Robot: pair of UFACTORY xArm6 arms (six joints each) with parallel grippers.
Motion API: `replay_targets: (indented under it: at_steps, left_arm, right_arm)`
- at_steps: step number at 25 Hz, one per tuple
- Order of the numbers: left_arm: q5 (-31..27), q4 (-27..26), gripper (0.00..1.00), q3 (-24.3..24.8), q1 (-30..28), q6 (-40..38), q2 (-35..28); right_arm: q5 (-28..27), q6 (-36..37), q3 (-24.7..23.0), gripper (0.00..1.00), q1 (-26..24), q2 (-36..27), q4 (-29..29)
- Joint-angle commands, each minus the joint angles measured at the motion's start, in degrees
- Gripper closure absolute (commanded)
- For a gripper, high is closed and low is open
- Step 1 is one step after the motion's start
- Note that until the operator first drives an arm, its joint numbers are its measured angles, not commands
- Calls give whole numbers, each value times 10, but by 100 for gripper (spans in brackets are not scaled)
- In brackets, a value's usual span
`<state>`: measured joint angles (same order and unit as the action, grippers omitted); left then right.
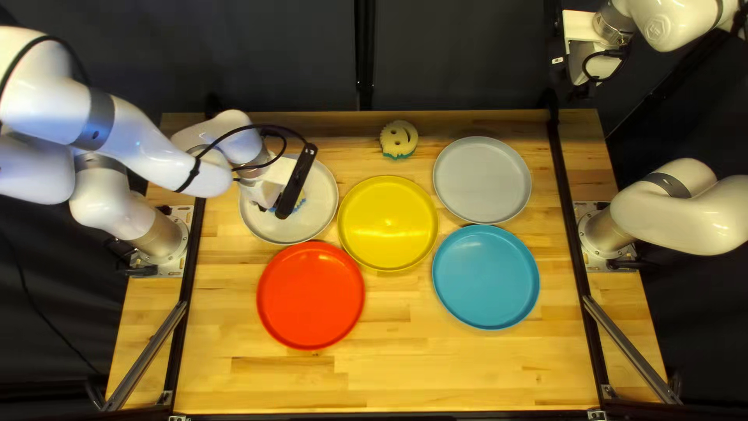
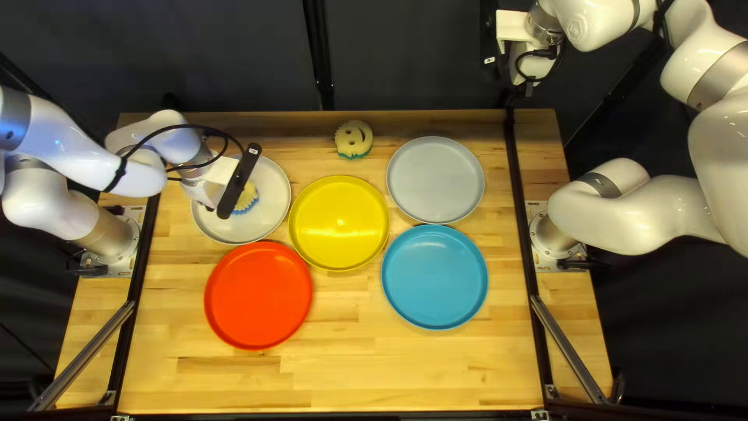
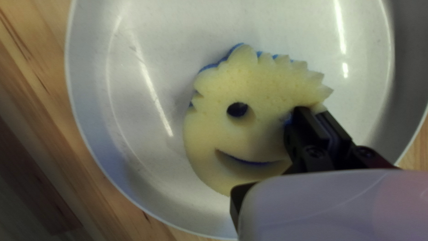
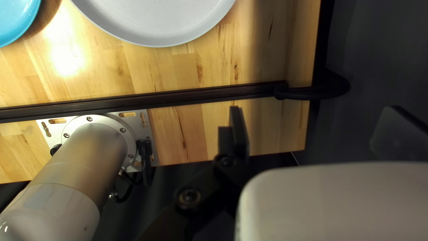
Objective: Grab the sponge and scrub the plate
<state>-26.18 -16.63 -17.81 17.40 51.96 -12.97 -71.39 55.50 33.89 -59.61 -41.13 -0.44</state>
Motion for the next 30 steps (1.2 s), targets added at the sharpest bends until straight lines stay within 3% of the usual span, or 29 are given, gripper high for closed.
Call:
replay_targets:
  at_steps: [1,11,23,30]
  left_arm:
    - [-1,-4,100,-1,24,24,2]
    - [-47,-8,100,63,104,63,-98]
    - [6,-65,100,-5,65,89,16]
    - [16,-56,100,-17,17,54,21]
  right_arm:
    - [0,0,0,0,0,0,0]
    - [0,0,0,0,0,0,0]
    - [0,0,0,0,0,0,0]
    - [0,0,0,0,0,0,0]
